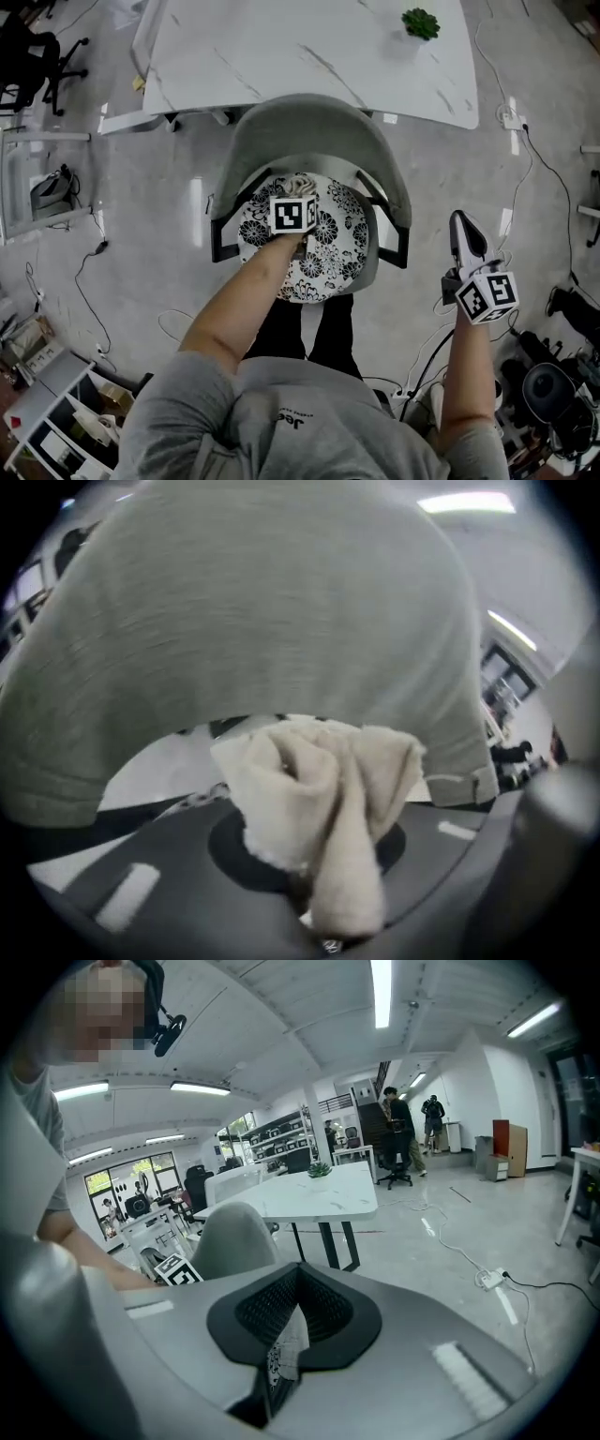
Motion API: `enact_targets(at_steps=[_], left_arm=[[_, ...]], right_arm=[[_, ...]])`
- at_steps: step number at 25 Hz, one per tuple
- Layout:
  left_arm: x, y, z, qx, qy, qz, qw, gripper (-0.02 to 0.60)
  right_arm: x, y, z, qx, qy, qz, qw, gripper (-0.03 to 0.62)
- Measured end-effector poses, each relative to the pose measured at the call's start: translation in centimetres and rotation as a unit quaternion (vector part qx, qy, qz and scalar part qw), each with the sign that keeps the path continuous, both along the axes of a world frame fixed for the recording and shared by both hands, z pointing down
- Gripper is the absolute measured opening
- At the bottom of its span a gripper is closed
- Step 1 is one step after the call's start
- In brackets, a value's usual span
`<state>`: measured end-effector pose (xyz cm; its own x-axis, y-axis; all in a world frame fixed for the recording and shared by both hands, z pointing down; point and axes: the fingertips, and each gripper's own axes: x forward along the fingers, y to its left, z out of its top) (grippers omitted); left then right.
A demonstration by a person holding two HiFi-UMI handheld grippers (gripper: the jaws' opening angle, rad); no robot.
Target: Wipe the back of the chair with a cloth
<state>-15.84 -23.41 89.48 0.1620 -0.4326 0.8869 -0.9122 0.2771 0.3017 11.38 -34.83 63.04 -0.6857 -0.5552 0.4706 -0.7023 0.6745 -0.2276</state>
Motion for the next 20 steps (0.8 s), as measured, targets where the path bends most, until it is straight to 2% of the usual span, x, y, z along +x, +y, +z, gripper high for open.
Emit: enact_targets(at_steps=[3, 6, 9, 13, 14, 15, 18, 20], left_arm=[[-7.3, 5.2, 1.6, -0.027, 0.012, -0.127, 0.9915, 0.118], [-11.8, 8.5, 2.1, -0.041, 0.010, -0.211, 0.9767, 0.118], [-13.4, 9.3, 2.6, -0.045, 0.021, -0.256, 0.9655, 0.120], [-14.0, 8.4, 3.2, -0.051, 0.059, -0.327, 0.9418, 0.120], [-14.1, 8.0, 3.2, -0.050, 0.062, -0.332, 0.9400, 0.120], [-14.2, 7.4, 3.1, -0.048, 0.060, -0.327, 0.9418, 0.120], [-13.8, 4.4, 2.3, -0.031, 0.046, -0.286, 0.9565, 0.120], [-13.4, 2.2, 1.6, -0.026, 0.046, -0.269, 0.9616, 0.120]], right_arm=[[-2.2, 0.7, 0.1, 0.000, -0.004, -0.013, 1.000, 0.002], [-4.7, 1.4, 0.1, -0.006, -0.001, -0.027, 1.000, 0.002], [-6.6, 1.9, 0.4, -0.006, -0.003, -0.042, 0.999, 0.002], [-8.0, 2.2, -0.2, -0.001, -0.001, -0.051, 0.999, 0.002], [-8.2, 2.2, -0.3, 0.001, -0.001, -0.052, 0.999, 0.002], [-8.3, 2.2, -0.5, 0.002, 0.000, -0.052, 0.999, 0.002], [-7.7, 1.9, -0.7, 0.007, 0.001, -0.047, 0.999, 0.002], [-7.0, 1.6, -0.6, 0.008, 0.001, -0.039, 0.999, 0.002]])
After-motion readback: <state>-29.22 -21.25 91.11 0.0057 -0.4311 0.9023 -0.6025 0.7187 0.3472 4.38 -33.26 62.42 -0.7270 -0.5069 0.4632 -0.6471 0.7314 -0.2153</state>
